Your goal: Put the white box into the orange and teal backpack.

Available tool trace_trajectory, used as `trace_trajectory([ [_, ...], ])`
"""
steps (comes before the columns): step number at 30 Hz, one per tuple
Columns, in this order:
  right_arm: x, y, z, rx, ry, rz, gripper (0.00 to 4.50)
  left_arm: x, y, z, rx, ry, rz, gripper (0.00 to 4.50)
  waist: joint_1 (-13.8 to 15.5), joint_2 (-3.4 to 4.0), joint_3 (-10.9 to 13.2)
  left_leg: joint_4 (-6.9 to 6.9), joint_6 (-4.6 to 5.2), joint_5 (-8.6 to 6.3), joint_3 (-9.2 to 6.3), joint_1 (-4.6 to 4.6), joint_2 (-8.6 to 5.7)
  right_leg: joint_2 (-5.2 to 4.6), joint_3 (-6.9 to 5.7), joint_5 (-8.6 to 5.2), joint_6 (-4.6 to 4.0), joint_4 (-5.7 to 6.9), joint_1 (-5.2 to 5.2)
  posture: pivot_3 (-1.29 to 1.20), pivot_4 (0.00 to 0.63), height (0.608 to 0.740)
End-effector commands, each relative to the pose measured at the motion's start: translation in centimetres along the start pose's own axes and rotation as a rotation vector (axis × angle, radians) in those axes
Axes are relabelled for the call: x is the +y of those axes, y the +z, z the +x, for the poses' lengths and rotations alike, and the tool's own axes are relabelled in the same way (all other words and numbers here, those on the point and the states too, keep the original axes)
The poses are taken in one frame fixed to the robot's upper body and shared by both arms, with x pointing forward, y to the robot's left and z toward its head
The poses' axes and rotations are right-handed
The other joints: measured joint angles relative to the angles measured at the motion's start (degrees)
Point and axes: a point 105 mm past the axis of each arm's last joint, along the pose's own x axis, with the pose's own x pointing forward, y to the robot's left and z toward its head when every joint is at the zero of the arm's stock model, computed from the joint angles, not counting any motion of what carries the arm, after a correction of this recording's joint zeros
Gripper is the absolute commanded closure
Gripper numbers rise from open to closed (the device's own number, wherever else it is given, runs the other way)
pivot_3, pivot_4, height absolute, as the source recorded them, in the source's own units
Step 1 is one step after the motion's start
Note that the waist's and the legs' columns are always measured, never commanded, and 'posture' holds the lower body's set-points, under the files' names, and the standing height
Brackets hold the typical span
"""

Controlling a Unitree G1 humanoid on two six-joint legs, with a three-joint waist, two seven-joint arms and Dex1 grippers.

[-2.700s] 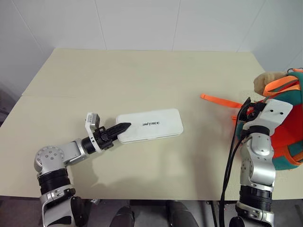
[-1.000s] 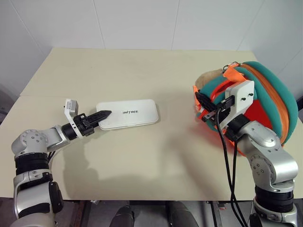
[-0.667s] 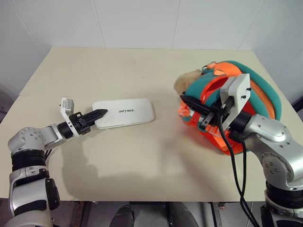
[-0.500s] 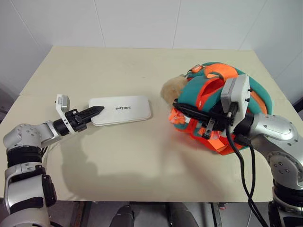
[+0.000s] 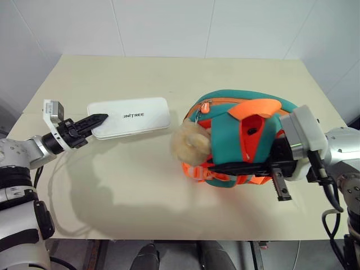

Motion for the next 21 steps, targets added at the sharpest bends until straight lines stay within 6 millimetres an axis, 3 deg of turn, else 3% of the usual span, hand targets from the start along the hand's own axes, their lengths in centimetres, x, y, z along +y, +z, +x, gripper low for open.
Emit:
trace_trajectory([
  [1,0.8,0.3,-0.7,0.014,0.087,-0.043,4.03,-2.7,1.3,-0.7,-0.024,-0.09,0.09,3.17,0.0,0.0,0.0,0.01,-0.01,0.0,0.0,0.0,0.0,-0.01,0.0,0.0,0.0,0.01,0.0,0.0,0.15,0.74],
  [10,-0.7,-2.8,-2.7,0.101,0.107,-0.024,4.03,-6.6,0.7,-1.4,-0.049,-0.265,0.374,3.17,0.0,0.0,0.0,0.17,-0.04,0.01,0.03,0.01,0.01,-0.01,0.01,0.0,0.0,-0.04,0.0,0.0,0.15,0.74],
  [16,-1.6,-3.2,-2.6,0.082,0.081,-0.019,4.03,-9.3,0.2,-2.9,-0.084,-0.33,0.554,3.17,0.0,0.0,0.0,0.34,-0.1,-0.03,0.04,0.02,0.04,0.0,0.03,0.0,0.0,0.01,0.02,0.0,0.15,0.74],
  [21,-1.7,-3.4,-2.4,0.077,0.078,-0.009,4.03,-10.4,-0.7,-2.9,-0.048,-0.362,0.624,3.17,0.1,0.01,0.0,0.41,-0.01,-0.08,0.04,0.03,0.03,-0.02,0.03,0.0,0.0,0.03,0.07,0.0,0.15,0.74],
])
